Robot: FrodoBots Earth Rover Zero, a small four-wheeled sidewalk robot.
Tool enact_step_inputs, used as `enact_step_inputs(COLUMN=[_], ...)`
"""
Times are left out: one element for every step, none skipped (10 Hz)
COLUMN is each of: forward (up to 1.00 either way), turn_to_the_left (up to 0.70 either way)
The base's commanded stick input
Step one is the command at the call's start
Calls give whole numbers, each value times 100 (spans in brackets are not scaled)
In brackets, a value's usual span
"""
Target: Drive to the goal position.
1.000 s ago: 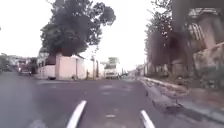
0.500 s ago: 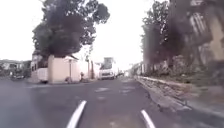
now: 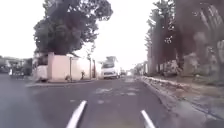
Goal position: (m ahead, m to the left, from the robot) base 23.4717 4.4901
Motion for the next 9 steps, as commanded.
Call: enact_step_inputs(forward=[100, 100, 100, 100, 100, 100, 100, 100, 100], turn_to_the_left=[-40, -29, 0, 0, 0, 0, 0, 0, 0])
